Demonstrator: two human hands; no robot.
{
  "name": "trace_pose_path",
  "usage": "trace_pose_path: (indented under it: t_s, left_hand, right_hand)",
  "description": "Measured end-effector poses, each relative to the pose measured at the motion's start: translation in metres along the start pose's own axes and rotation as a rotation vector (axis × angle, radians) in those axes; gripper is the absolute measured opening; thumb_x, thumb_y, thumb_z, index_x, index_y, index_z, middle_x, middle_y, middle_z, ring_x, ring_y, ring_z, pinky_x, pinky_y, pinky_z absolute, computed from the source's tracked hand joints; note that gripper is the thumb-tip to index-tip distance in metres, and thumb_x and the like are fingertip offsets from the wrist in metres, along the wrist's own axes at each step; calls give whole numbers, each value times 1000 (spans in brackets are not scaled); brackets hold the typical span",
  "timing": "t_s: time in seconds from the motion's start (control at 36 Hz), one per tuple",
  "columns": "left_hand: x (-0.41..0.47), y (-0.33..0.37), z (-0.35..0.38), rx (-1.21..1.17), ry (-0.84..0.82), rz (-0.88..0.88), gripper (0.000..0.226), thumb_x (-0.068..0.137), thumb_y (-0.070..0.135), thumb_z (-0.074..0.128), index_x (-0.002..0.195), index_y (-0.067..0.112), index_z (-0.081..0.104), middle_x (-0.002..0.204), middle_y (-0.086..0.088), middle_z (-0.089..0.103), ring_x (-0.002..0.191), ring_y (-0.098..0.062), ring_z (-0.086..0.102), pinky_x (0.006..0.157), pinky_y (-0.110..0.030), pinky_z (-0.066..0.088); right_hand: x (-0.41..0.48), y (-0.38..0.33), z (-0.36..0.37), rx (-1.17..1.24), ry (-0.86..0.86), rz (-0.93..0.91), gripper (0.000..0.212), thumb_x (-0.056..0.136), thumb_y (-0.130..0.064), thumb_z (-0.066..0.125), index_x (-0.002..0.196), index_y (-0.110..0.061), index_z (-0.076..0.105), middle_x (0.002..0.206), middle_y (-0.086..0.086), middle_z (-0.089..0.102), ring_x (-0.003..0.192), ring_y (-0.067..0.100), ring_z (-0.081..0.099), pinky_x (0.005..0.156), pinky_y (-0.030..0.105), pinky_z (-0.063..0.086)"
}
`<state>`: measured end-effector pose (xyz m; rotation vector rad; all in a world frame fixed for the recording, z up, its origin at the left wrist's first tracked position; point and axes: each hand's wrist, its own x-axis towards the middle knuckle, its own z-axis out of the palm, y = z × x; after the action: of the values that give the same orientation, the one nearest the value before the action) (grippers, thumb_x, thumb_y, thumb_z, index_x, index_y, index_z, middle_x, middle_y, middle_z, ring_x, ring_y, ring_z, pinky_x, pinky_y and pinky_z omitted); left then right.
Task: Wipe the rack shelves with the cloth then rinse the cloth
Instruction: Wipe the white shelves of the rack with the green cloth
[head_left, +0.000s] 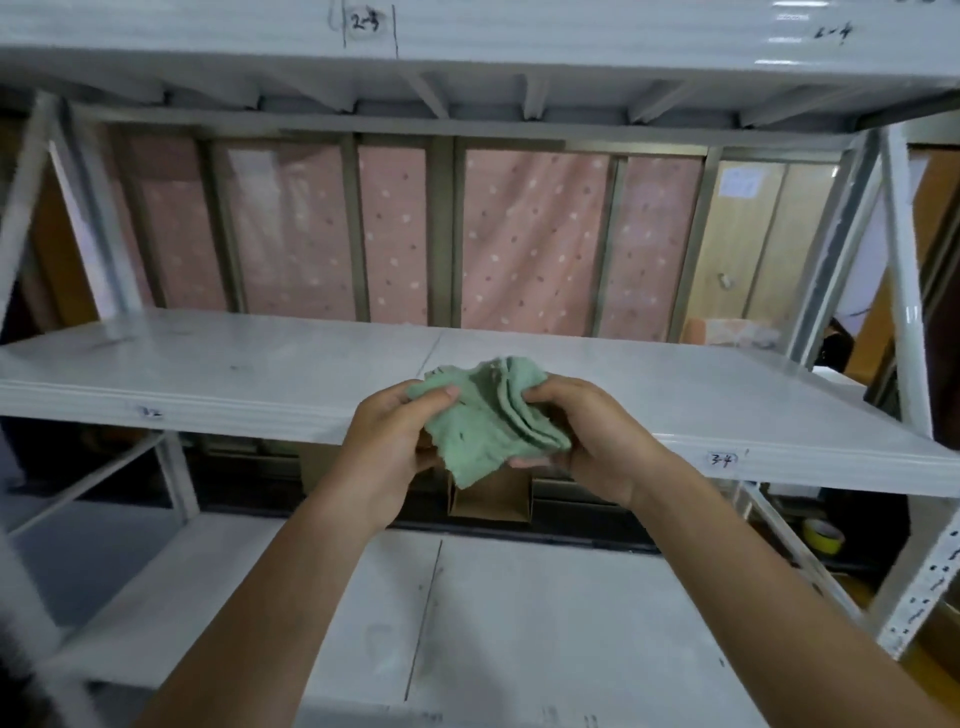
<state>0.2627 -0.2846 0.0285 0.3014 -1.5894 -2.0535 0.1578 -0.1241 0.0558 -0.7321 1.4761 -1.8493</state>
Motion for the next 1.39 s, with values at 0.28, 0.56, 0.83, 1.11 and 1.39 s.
trace_pose_path:
  t_s: [0.28, 0.56, 0.83, 1.11, 1.39]
  left_hand:
    - [-5, 37, -125, 112, 31, 42, 13, 91, 14, 74, 101, 6, 74, 95, -14, 79, 90, -29, 77, 66, -37, 61]
    - [18, 18, -223, 309, -2, 25, 9, 90, 0, 71, 90, 5, 64, 86, -17, 72, 61, -29, 69, 64, -52, 63]
    - [97, -2, -224, 938, -86, 569, 16, 88, 14, 75, 95, 23, 66, 81, 12, 60, 75, -6, 58, 69, -29, 54]
    - [116, 0, -241, 1046, -414, 523, 18, 90, 47, 70, 85, 30, 70, 64, 13, 57, 61, -6, 52, 60, -22, 43]
    - [141, 6, -297, 1153, -309, 1054, 47, 97, 43, 56, 58, 19, 50, 54, 6, 48, 52, -14, 44, 47, -30, 42]
  right_hand:
    - [53, 52, 130, -250, 7, -172, 30, 90, -23, 72, 115, -7, 66, 104, 20, 72, 77, 27, 71, 52, 31, 51]
    - [107, 82, 181, -370, 335, -190, 18, 87, -24, 75, 98, -9, 75, 95, 11, 75, 87, 34, 72, 73, 52, 58]
    - [162, 27, 137, -978, 852, -361, 29, 91, -44, 63, 78, -19, 68, 73, -4, 65, 69, 12, 60, 57, 28, 47]
    - [222, 69, 139, -1386, 854, -171, 27, 91, -36, 61, 82, -10, 63, 67, 1, 56, 71, 27, 55, 60, 30, 35]
    - [230, 74, 153, -1646, 1107, 139, 29, 94, -41, 55, 91, -14, 66, 88, 3, 53, 79, 26, 43, 63, 32, 38]
